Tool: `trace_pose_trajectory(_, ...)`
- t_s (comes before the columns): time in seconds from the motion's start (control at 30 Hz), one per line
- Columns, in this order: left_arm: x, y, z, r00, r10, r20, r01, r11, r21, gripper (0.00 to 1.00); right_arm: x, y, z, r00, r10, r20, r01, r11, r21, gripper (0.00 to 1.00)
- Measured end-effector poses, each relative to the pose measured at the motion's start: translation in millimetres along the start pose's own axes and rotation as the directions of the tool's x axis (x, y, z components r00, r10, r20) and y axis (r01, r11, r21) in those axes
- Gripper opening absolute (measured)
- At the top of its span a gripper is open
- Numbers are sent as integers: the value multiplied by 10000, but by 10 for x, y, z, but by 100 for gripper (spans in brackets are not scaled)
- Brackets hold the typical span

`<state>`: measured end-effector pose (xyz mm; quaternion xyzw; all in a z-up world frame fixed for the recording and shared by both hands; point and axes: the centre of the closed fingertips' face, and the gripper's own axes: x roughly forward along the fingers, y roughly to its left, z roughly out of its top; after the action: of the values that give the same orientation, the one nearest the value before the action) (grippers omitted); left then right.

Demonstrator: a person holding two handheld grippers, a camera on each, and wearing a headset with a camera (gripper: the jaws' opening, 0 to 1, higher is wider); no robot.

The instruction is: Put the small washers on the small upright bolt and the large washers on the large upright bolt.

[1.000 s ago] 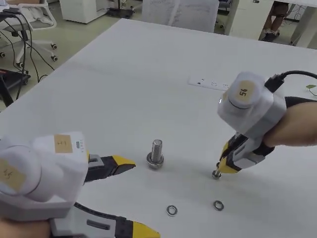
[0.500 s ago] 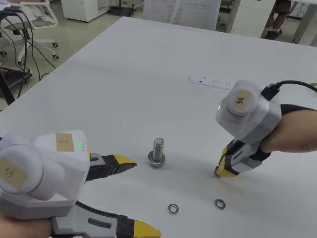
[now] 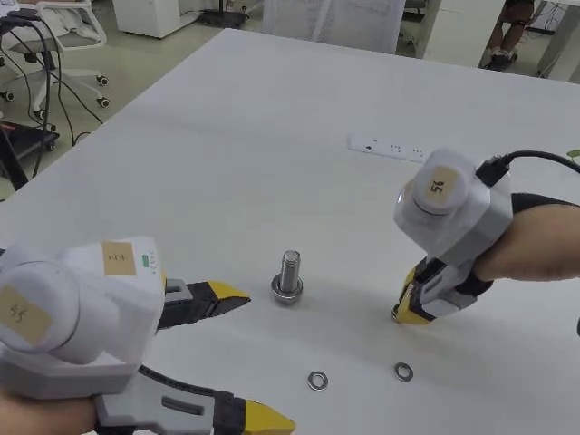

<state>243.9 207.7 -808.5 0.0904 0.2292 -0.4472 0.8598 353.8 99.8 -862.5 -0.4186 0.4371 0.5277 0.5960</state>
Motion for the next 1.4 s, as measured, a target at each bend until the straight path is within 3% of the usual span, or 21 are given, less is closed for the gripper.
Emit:
trace_pose_trajectory(0.63,7,-4,12,10000,-41,6,41,10000,47,73,-87,2,-48,9999,-68,126,66,9998,174,22)
trace_pose_trajectory(0.83,8,-12,17,10000,-56,1,56,10000,81,73,-111,12,-107,9998,-89,174,83,9994,323,27)
trace_pose_trajectory(1.4,3,-21,31,10000,-79,26,78,9998,162,72,-205,106,-292,9997,-209,131,201,9979,611,31)
